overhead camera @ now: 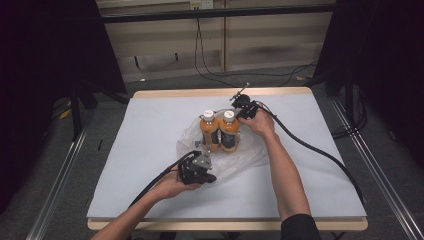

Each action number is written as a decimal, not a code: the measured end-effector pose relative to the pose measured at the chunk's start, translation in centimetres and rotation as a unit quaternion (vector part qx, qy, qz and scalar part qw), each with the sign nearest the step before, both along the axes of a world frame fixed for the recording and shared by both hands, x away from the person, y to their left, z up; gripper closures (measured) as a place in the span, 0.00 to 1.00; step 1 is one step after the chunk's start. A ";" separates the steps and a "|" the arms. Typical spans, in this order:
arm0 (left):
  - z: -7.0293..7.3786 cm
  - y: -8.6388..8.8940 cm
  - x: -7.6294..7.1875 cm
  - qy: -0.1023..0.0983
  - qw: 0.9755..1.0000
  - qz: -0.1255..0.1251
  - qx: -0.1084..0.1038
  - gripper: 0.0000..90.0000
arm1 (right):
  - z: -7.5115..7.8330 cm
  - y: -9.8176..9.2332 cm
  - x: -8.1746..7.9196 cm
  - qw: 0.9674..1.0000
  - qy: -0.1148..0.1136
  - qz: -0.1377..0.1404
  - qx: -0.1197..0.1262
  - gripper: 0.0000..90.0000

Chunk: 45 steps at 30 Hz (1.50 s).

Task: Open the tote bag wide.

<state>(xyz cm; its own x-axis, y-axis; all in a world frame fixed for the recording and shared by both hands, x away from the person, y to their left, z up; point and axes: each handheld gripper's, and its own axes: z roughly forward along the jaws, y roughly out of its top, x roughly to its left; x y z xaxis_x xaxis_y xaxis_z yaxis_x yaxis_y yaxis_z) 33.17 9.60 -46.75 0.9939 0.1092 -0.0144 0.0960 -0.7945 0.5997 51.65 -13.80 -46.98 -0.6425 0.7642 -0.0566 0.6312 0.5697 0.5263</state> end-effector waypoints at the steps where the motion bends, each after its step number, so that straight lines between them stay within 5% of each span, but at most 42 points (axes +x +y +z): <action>1: 0.0 0.0 0.0 0.000 1.000 0.000 0.000 1.00 | 0.0 0.0 0.0 1.000 0.000 0.000 0.000 1.00; 4: -0.2 0.2 0.9 0.008 1.000 0.014 -0.012 1.00 | -0.2 0.3 -0.1 1.000 -0.006 0.004 0.013 1.00; 7: -0.1 0.5 1.5 0.004 1.000 0.021 -0.001 1.00 | -0.2 0.4 -0.1 1.000 -0.006 0.004 0.016 1.00; 8: -0.1 0.8 1.9 0.022 1.000 0.018 -0.006 1.00 | -0.2 0.3 -0.1 1.000 -0.003 0.001 0.018 1.00; 19: -0.4 2.6 3.9 0.019 0.997 0.067 -0.017 1.00 | -0.6 0.3 0.5 0.999 -0.023 -0.022 0.032 1.00; 25: -0.8 3.3 4.4 0.038 0.995 0.079 -0.047 1.00 | -0.3 1.1 0.4 1.000 -0.028 -0.008 0.000 1.00; 26: -0.9 3.5 4.5 0.047 0.994 0.082 -0.050 1.00 | -0.2 1.3 0.0 1.000 -0.019 0.011 0.021 1.00; 30: -0.8 3.6 4.2 0.047 0.995 0.076 -0.051 1.00 | 0.2 1.3 -0.6 0.999 -0.023 0.020 0.023 1.00; 31: -1.0 3.5 3.9 0.048 0.994 0.073 -0.069 1.00 | 0.5 1.3 -0.9 0.999 -0.024 0.022 0.025 1.00; 32: -0.9 3.5 3.7 0.043 0.994 0.073 -0.063 1.00 | 1.3 1.0 -1.5 0.998 -0.033 0.029 0.046 1.00; 36: -0.6 3.5 3.3 0.043 0.993 0.075 -0.084 0.99 | 2.2 0.4 -2.2 0.997 -0.045 0.028 0.056 1.00; 41: 0.1 3.5 2.9 0.038 0.990 0.069 -0.118 0.87 | 3.6 -1.0 -3.5 0.994 -0.061 0.033 0.087 1.00; 45: 0.1 3.3 2.6 0.025 0.990 0.075 -0.117 0.78 | 4.2 -2.2 -4.6 0.992 -0.072 0.029 0.101 1.00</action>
